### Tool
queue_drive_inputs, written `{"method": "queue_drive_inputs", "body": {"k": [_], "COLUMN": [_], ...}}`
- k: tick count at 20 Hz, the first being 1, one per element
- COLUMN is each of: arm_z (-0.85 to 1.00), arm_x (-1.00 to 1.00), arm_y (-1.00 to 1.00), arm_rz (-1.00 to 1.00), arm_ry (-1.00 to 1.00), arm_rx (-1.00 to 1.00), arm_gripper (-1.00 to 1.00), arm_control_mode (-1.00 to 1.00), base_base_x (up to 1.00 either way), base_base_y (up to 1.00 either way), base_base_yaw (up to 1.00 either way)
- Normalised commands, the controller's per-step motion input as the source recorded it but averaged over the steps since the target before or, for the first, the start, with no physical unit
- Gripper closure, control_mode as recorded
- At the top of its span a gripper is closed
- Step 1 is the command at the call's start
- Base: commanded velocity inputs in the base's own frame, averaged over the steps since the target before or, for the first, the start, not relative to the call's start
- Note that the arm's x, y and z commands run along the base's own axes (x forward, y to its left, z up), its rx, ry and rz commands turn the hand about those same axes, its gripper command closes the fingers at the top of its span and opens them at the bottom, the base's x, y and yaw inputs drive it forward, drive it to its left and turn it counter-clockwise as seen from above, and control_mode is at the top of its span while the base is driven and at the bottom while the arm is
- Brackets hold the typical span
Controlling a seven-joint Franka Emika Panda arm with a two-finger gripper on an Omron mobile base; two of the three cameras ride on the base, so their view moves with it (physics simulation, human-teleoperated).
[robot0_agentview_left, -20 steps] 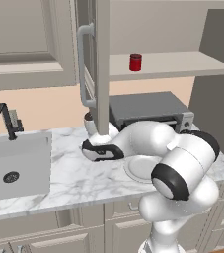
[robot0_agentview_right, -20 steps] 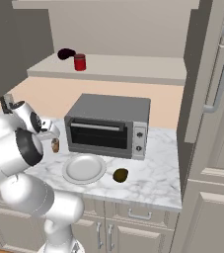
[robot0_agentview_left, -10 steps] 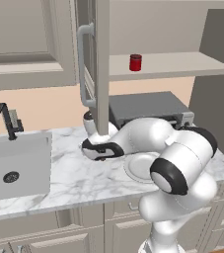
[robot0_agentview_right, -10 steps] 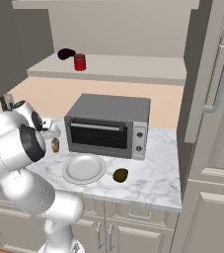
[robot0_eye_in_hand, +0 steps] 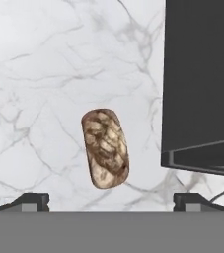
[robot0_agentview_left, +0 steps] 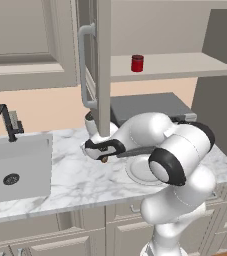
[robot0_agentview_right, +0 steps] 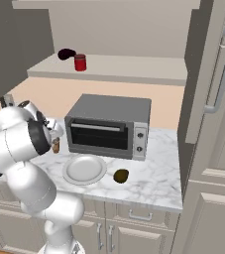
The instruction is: Pick the avocado and bread from the counter and place them on the plate. Then pick the jam from the cabinet and place it next to the plate. Lastly close the cabinet door.
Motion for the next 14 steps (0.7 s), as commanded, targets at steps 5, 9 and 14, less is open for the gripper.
{"method": "queue_drive_inputs", "body": {"k": [5, 9, 14], "arm_z": [-0.11, -0.15, -0.17], "arm_x": [0.13, 0.07, 0.06], "arm_y": [0.0, 0.0, 0.0], "arm_rz": [0.0, 0.0, 0.0], "arm_ry": [0.0, 0.0, 0.0], "arm_rx": [0.0, 0.0, 0.0], "arm_gripper": [-1.0, -1.0, -1.0], "arm_control_mode": [-1.0, -1.0, -1.0], "base_base_x": [0.0, 0.0, 0.0], "base_base_y": [0.0, 0.0, 0.0], "base_base_yaw": [0.0, 0.0, 0.0]}}
